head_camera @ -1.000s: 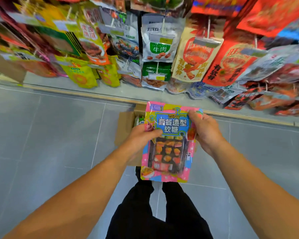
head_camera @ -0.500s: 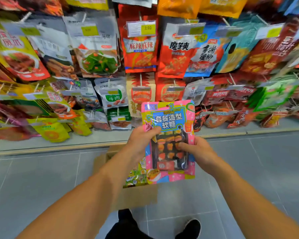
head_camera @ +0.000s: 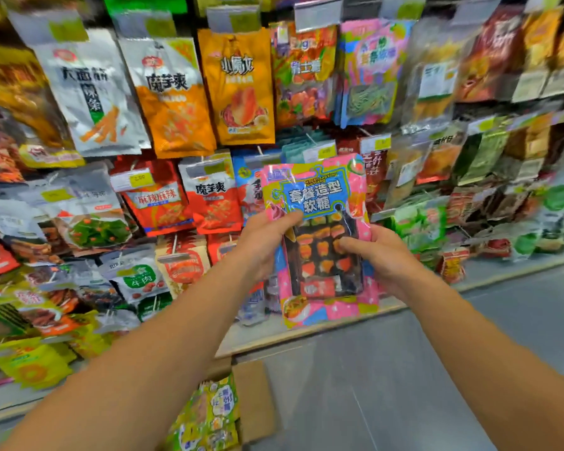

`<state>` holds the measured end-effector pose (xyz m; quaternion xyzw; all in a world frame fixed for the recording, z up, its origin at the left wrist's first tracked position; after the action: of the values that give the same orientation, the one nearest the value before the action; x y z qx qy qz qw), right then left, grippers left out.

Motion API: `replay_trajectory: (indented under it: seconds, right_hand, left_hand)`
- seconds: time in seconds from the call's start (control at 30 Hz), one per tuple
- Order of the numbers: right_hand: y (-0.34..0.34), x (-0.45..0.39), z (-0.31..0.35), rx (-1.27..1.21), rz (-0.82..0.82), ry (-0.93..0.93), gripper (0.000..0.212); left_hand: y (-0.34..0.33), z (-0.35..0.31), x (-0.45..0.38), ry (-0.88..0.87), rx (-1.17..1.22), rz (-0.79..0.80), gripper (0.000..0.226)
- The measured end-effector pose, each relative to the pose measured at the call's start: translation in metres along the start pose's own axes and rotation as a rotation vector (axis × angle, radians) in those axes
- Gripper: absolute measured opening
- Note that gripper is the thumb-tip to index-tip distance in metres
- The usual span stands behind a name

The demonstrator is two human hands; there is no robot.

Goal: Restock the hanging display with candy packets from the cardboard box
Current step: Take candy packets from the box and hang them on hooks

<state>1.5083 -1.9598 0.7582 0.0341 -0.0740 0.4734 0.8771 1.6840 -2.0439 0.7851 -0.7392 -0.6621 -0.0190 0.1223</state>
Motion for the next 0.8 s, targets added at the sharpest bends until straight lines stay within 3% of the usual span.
replay_trajectory:
  seconds: [0.23, 0.47, 0.57, 0.7, 0.8]
  right_hand:
    - [0.038, -0.050, 0.096, -0.048, -0.035, 0.174, 0.020]
    - [0.024, -0.118, 0.203, -0.132, -0.056, 0.368, 0.010]
    - [0.014, -0.141, 0.251, -0.118, -0.065, 0.450, 0.007]
    - [-0.001, -0.181, 0.310, -0.101, -0.076, 0.519, 0.006]
    - [-0.006, -0.204, 0.339, -0.098, -0.091, 0.563, 0.013]
  left_hand:
    - [-0.081, -0.082, -0.030, -0.131, 0.011, 0.035, 0.005]
    - [-0.121, -0.160, -0.089, -0.247, 0.034, 0.063, 0.006]
    - [-0.132, -0.200, -0.114, -0.357, 0.000, 0.053, 0.020]
    - [-0.147, -0.260, -0.143, -0.509, -0.010, 0.035, 0.002]
    - [-0.157, -0.292, -0.164, -0.598, -0.035, 0.015, 0.002]
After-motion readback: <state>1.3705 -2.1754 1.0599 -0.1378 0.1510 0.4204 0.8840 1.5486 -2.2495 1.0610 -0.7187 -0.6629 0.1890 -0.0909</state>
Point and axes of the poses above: each hand's wrist, its own x-axis away from the middle knuckle, its own y-axis out of the back of the hand, z = x × y, the point moved 5 cm from there along -x, towards the middle knuckle, and after that the axes turned 15 degrees about -z, right-handed, at the moved point
